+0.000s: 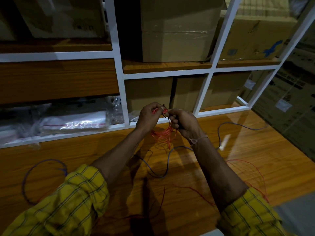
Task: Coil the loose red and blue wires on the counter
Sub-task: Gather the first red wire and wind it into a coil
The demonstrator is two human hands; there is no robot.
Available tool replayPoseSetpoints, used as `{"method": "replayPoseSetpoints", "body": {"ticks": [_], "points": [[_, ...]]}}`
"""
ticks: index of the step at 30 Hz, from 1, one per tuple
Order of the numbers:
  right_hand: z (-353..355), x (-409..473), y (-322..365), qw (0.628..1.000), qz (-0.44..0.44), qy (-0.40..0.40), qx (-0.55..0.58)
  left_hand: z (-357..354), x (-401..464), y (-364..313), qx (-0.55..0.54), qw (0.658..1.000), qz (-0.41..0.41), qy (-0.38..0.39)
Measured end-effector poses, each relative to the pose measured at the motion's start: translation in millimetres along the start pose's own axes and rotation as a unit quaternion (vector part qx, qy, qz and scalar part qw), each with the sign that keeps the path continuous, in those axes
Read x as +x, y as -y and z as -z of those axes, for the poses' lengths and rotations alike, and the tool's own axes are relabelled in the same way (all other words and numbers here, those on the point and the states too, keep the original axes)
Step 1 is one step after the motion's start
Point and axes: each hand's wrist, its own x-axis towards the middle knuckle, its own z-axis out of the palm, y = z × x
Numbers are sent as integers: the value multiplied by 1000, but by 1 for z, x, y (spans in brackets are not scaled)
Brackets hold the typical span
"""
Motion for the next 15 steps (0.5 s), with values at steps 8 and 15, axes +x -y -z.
{"method": "replayPoseSetpoints", "body": {"ticks": [8,15], "points": [[-1,0,-2,1000,-1,-2,0,2,-2,-2,-4,1000,2,-4],[-2,-2,0,1000,-5,9,-2,3,-3,-3,0,1000,-5,-3]]}}
